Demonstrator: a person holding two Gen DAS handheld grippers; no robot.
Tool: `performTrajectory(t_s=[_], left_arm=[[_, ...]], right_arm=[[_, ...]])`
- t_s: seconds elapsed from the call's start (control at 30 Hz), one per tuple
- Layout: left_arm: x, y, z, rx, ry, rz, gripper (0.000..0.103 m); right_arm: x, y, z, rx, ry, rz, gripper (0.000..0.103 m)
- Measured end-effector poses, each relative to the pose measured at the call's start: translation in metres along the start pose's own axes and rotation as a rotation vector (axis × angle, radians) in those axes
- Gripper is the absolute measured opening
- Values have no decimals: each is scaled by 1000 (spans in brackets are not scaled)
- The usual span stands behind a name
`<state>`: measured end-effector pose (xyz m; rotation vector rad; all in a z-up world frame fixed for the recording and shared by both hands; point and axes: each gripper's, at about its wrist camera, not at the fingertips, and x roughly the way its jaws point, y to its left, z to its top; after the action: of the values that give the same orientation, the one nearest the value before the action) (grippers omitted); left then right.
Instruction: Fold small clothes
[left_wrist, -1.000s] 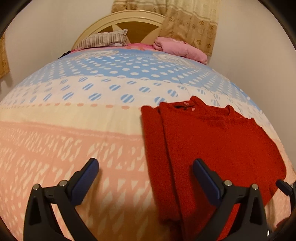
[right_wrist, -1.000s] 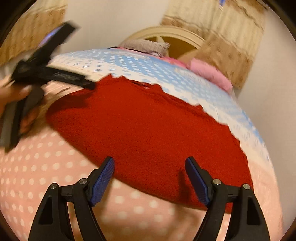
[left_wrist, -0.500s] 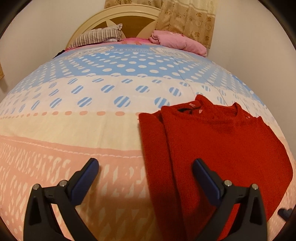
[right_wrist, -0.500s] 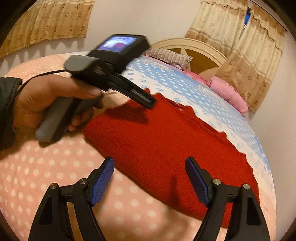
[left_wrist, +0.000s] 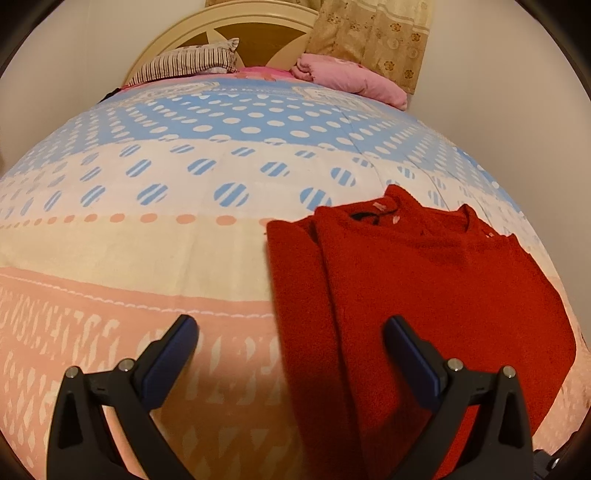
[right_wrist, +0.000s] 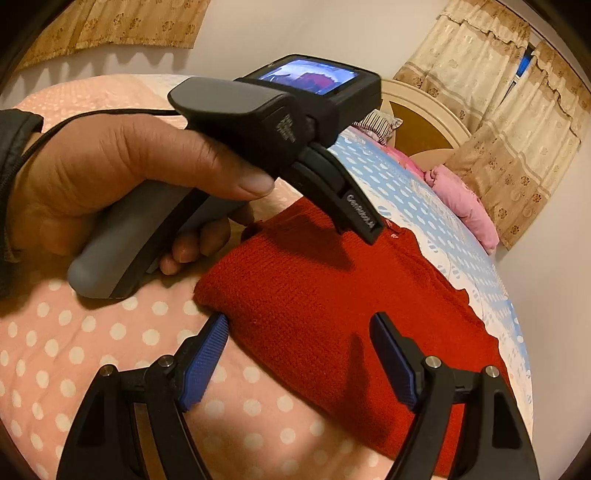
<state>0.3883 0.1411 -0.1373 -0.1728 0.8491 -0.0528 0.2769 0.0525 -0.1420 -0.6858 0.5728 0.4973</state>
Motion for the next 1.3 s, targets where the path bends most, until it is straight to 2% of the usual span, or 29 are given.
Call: performTrajectory(t_s=[0.1, 0.37, 0.43, 0.53, 0.6, 0.63, 0.67, 0.7, 0.73, 0.77, 0.8, 0.93, 1.1, 1.3], left_arm=[[1, -1, 1, 1, 3, -17, 102], [1, 4, 2, -23, -2, -118, 87], [0, 4, 3, -23, -6, -145, 77], [1, 4, 3, -22, -4, -169, 68], [2, 4, 4, -21, -2, -192, 58], [3, 4, 4, -21, 1, -198, 52], [3, 4, 5, -22, 1, -209, 46], [4, 3, 4, -21, 5, -229, 33], [4, 4, 5, -22, 7, -239, 28], [4, 4, 5, -24, 7, -242, 25], [3, 4, 5, -28, 8, -248, 18], [-4, 12, 8, -147, 13, -300, 16], [-8, 0, 11, -144, 10, -285, 15], [-21, -10, 21, -204, 1, -352, 14]], right_arm=[[2, 3, 3, -8, 2, -15, 79], [5, 16, 7, -44, -13, -77, 79], [5, 18, 8, -50, -16, -86, 79], [5, 17, 9, -45, -14, -80, 77], [6, 18, 9, -45, -12, -71, 73], [6, 19, 10, -50, -11, -64, 66], [6, 21, 10, -57, -11, -58, 56], [6, 23, 10, -68, -11, -48, 48], [7, 27, 10, -84, -8, -38, 33], [8, 30, 10, -95, -3, -34, 25], [8, 29, 10, -95, -1, -33, 23], [-8, 4, 10, 27, -42, 35, 18], [-33, -27, 3, 174, -106, 119, 13], [-46, -53, -11, 310, -138, 190, 9]])
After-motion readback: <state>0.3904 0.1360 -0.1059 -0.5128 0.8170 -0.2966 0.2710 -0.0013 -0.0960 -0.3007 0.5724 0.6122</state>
